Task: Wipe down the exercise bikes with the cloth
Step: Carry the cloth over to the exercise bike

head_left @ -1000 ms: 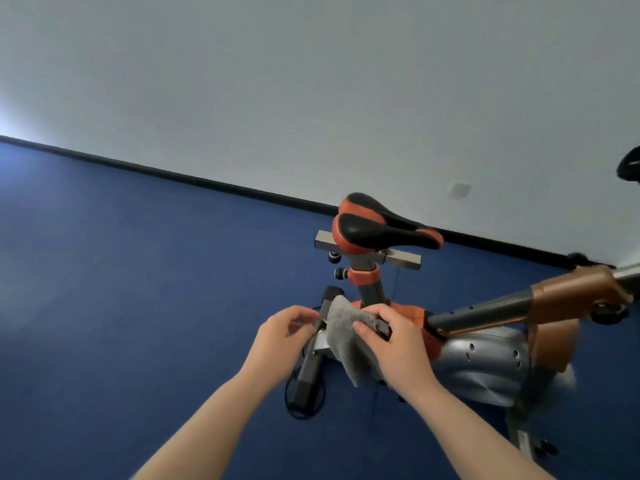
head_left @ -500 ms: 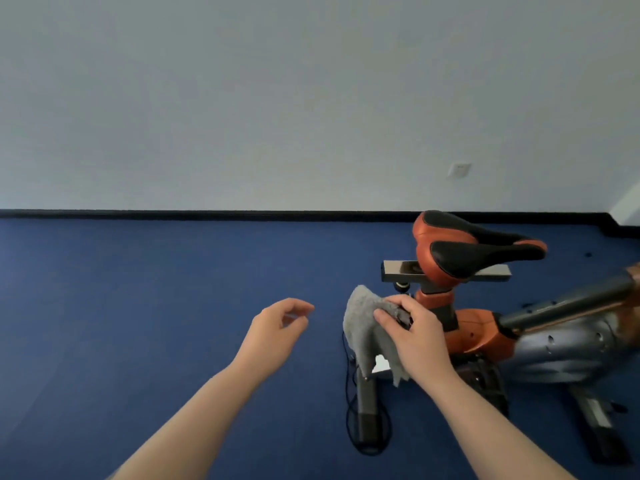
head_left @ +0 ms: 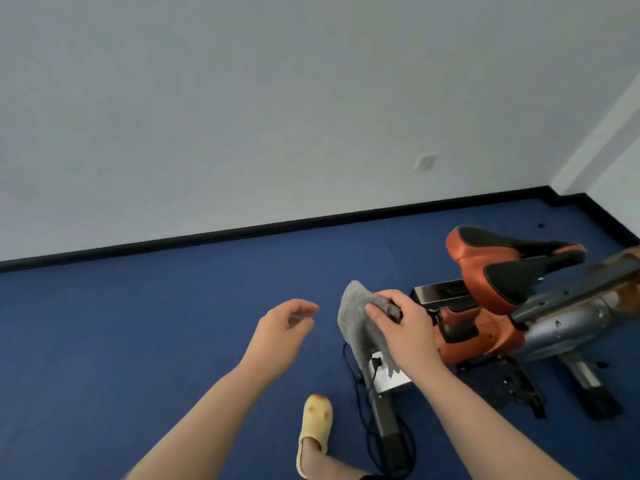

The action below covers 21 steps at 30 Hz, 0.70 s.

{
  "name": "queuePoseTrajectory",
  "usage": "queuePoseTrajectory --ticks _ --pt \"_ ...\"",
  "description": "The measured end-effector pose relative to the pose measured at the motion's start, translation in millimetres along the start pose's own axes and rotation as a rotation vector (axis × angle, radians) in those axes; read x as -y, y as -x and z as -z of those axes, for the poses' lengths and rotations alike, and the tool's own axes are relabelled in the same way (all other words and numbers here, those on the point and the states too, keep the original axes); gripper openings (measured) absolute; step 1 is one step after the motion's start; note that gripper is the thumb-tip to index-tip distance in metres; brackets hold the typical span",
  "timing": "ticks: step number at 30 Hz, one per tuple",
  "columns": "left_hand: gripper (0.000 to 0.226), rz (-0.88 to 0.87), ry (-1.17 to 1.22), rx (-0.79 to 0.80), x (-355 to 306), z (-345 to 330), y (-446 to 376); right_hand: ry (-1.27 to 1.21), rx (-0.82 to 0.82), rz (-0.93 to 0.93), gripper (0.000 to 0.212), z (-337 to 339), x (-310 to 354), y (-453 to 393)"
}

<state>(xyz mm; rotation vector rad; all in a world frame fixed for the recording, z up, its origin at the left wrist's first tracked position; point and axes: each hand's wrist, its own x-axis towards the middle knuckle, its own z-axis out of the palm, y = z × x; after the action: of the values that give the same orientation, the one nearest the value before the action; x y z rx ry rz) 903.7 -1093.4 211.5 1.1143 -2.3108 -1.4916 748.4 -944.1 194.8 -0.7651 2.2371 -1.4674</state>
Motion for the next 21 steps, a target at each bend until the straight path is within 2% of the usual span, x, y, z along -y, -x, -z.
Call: queuePoseTrajectory --ticks 6,12,16,21 --pt "0.026 -0.038 -0.073 0.068 -10 57 -107 -0.068 -0.037 -0.077 0.009 -53 17 -75" --pt "0.024 -0.08 -0.045 0.121 -27 91 -205 0.005 -0.1 -0.084 0.007 -75 43 -153" --pt "0.023 -0.097 -0.044 0.294 -27 104 -250 0.011 -0.186 -0.115 0.012 -86 54 -191" --pt "0.024 -0.183 -0.09 0.397 -38 132 -348 0.009 -0.321 -0.19 0.006 -109 62 -252"
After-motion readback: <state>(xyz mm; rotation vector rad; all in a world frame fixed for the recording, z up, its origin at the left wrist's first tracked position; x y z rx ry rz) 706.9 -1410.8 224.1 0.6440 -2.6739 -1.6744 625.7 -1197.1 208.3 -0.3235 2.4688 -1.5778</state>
